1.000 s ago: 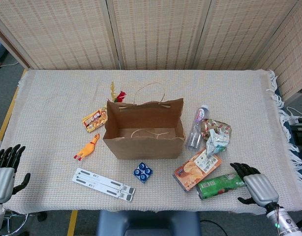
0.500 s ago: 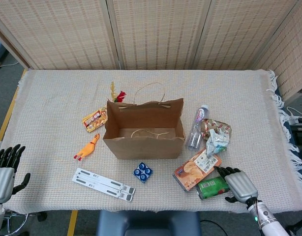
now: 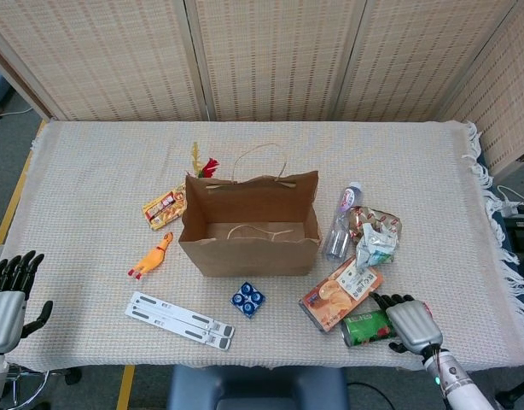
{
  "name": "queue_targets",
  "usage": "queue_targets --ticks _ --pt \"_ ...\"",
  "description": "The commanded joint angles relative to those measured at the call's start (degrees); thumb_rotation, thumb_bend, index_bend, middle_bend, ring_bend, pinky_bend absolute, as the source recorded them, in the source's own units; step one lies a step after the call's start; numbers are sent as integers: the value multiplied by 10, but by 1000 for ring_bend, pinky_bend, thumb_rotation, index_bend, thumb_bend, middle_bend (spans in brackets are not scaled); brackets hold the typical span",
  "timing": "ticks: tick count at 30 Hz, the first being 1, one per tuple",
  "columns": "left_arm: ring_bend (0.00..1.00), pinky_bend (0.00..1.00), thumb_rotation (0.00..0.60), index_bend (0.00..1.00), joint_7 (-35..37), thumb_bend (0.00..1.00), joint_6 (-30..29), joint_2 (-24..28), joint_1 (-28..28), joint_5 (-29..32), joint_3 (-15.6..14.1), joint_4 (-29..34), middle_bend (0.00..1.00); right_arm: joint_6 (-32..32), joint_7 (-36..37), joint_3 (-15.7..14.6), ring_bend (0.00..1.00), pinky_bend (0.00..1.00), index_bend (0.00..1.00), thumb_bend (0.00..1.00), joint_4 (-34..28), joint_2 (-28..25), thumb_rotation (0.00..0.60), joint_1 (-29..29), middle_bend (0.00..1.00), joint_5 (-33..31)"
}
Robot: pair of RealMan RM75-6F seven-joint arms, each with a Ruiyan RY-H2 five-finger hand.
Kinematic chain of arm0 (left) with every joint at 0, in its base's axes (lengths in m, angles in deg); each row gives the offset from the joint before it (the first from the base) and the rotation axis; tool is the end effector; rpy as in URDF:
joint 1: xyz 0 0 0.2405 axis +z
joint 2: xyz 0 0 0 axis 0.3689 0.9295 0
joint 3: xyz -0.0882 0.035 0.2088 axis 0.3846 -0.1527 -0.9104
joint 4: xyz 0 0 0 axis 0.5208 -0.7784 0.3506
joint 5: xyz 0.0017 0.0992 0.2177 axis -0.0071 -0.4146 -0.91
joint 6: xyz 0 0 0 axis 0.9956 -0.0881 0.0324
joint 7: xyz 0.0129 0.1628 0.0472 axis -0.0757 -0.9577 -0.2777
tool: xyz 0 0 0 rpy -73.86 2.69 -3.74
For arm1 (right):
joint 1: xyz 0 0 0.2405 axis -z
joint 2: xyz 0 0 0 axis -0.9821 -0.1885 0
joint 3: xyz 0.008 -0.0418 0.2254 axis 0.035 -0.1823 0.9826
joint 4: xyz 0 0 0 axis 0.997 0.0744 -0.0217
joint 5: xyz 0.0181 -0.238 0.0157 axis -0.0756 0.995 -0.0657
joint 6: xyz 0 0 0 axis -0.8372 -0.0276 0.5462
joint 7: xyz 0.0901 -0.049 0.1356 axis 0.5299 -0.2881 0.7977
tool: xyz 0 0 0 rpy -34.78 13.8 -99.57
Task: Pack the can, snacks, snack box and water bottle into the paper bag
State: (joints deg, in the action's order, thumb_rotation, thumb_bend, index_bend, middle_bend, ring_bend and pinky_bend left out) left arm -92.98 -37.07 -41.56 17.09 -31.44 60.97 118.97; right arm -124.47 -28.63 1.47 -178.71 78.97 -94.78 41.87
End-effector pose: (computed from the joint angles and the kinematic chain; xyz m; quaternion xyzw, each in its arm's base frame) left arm -0.2994 0.2065 0.1174 -0.6015 -0.3530 -0.3581 0.6208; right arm -0.2664 -0.1843 -0.0076 0.7812 -0.4198 0.1539 0.4357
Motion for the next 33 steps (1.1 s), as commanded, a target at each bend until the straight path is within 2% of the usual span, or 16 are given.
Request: queue_targets --ticks 1,3,8,11,18,24,29,33 --pt "0 0 600 17 1 377 0 0 0 0 0 0 0 0 -41 1 298 387 258 70 4 24 600 -8 301 -28" --pt "0 0 600 16 1 376 1 0 0 0 0 0 0 -5 -55 0 343 430 307 104 3 30 600 -9 338 -35" --pt "0 0 600 17 2 378 1 1 -1 0 0 0 0 -30 -61 -2 584 622 604 224 2 39 600 -4 540 -28" --pt "0 0 600 17 3 378 1 1 0 0 0 -1 0 -48 -42 -4 662 677 702 248 -12 26 600 2 617 -10" --pt "0 0 600 17 2 377 1 1 0 0 0 0 0 -99 58 4 665 679 720 259 -78 -50 600 15 631 51" --pt "0 0 600 17 1 377 0 0 0 0 0 0 0 -129 146 26 665 679 717 259 -113 -114 600 20 631 68" --pt "0 0 600 17 0 377 0 0 0 0 0 0 0 -153 194 67 665 679 717 259 -146 -158 600 11 631 58" --pt "0 0 600 17 0 377 0 0 0 0 0 0 0 -166 188 122 665 680 717 259 -205 -209 600 -15 631 27"
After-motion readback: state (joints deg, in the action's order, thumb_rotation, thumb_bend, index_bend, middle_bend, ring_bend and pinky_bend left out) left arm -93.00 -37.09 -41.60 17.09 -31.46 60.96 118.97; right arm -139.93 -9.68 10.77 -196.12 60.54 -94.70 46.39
